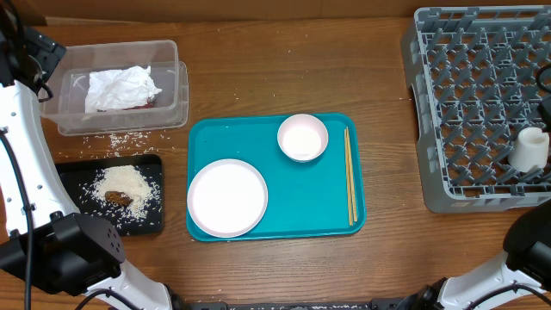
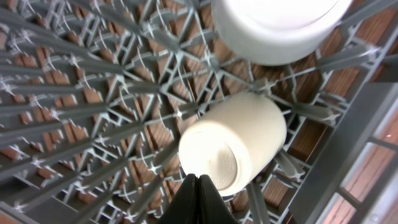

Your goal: Sort waste into correct bins and load items into the dishwasher

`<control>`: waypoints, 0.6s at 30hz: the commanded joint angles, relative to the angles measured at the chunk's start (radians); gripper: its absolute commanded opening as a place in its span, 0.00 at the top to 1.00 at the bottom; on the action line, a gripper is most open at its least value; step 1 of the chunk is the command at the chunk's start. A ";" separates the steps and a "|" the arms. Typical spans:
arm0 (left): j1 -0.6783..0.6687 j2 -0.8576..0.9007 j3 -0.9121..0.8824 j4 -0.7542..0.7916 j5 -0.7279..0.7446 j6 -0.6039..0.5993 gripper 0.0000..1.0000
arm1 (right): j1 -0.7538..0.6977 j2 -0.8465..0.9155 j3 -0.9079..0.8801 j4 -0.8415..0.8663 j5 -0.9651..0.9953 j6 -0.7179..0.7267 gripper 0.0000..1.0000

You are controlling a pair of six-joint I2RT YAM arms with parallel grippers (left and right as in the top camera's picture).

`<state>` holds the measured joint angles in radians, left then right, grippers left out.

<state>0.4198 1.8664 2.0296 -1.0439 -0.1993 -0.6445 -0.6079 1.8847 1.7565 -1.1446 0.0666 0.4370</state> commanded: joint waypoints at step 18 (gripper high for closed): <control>0.005 0.006 0.004 0.001 -0.013 0.016 0.00 | -0.021 -0.022 -0.122 -0.035 0.229 0.142 0.96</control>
<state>0.4198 1.8664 2.0296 -1.0439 -0.1993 -0.6445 -0.6193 1.8805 1.6230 -1.1648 0.2443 0.5301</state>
